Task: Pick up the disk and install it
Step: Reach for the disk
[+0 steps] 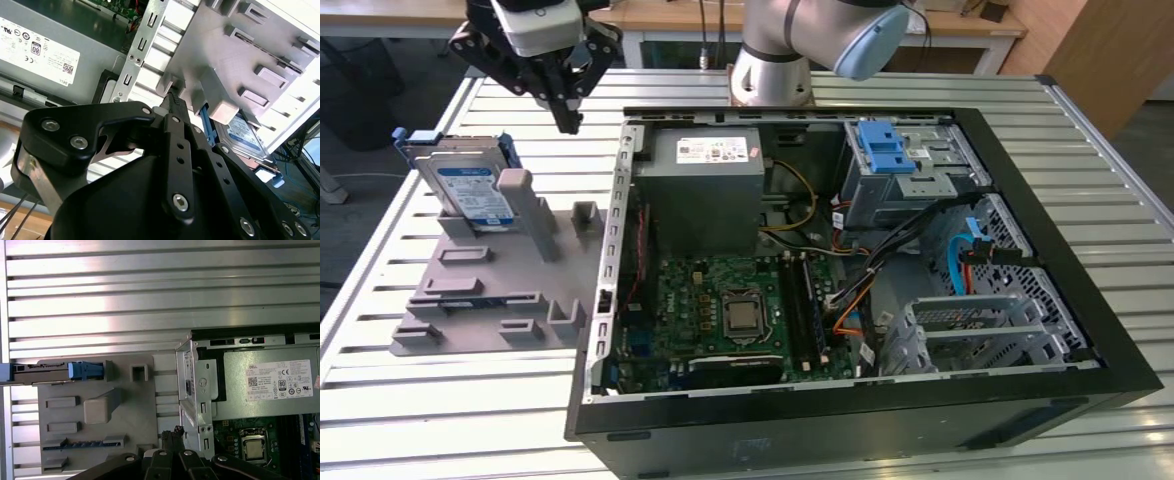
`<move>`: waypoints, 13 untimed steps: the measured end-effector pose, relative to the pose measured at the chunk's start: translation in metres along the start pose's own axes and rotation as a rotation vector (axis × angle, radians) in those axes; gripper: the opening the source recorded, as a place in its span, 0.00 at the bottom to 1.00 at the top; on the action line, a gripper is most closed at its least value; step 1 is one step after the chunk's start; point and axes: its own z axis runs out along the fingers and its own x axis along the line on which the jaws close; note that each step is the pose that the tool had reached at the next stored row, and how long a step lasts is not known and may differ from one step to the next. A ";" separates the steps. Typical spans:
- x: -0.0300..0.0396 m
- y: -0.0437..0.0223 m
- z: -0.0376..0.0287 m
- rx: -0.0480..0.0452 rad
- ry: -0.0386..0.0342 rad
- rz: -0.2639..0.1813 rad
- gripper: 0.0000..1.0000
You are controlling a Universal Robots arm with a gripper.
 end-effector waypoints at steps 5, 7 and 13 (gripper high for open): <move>0.0010 -0.0001 0.0000 0.0000 0.0000 0.000 0.11; 0.0016 -0.0001 0.0000 0.0000 0.0000 0.000 0.11; 0.0033 -0.0003 -0.0001 0.0000 0.0000 0.000 0.11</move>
